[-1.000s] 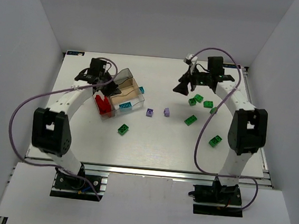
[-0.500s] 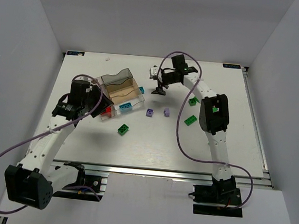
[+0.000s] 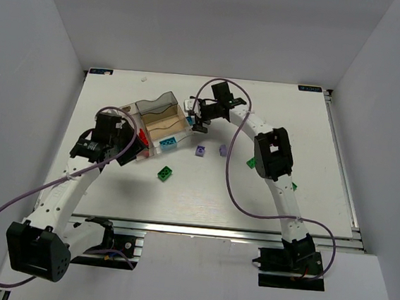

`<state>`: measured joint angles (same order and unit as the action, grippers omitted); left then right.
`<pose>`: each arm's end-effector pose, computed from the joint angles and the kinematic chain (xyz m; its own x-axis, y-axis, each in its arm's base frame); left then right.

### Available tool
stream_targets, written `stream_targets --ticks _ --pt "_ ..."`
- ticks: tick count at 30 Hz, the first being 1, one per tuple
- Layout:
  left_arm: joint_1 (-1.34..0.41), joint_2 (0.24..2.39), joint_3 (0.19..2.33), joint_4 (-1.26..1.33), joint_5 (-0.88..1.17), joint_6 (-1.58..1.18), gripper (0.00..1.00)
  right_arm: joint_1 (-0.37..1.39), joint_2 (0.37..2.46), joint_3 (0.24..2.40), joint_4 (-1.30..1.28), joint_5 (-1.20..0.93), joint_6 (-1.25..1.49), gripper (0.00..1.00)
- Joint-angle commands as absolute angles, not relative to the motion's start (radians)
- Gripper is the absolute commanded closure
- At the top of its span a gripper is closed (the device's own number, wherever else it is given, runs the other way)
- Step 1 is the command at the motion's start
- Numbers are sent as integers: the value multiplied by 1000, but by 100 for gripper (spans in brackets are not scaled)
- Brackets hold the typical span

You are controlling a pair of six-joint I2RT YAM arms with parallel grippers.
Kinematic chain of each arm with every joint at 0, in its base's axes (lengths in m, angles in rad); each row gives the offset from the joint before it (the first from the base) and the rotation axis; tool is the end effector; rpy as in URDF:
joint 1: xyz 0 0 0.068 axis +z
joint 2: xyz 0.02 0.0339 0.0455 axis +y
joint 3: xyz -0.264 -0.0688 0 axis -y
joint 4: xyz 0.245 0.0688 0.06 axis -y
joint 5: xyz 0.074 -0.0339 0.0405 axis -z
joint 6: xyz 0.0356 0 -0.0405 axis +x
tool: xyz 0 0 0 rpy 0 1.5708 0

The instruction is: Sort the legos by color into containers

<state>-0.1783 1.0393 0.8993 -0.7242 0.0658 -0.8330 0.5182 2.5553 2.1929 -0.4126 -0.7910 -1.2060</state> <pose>0.2046 -0.0392 0.2830 -0.6655 -0.6303 -0.3997 -0.4066 0.7553 -0.5141 0.4748 0.2999 0.1595 0.5208 -0.4592 -0.7197 -0.8495 -0.1956 -0.4899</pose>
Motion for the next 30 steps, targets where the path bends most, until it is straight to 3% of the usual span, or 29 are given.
stream_targets --ticks 1,6,15,25,30 --pt "-173 1054 945 -744 48 -801 36 529 2589 2252 -339 -775 -1163 14" --pt "-173 1065 943 -736 52 -795 36 531 2620 2276 -331 -756 -1167 17" --pt "-173 1063 943 -735 35 -801 36 525 2641 2276 -434 -715 -1258 35" --pt "-173 1054 920 -710 44 -828 36 511 2622 2238 -514 -684 -1304 75" --pt "-173 1042 913 -701 45 -838 36 492 2593 2206 -453 -646 -1181 84"
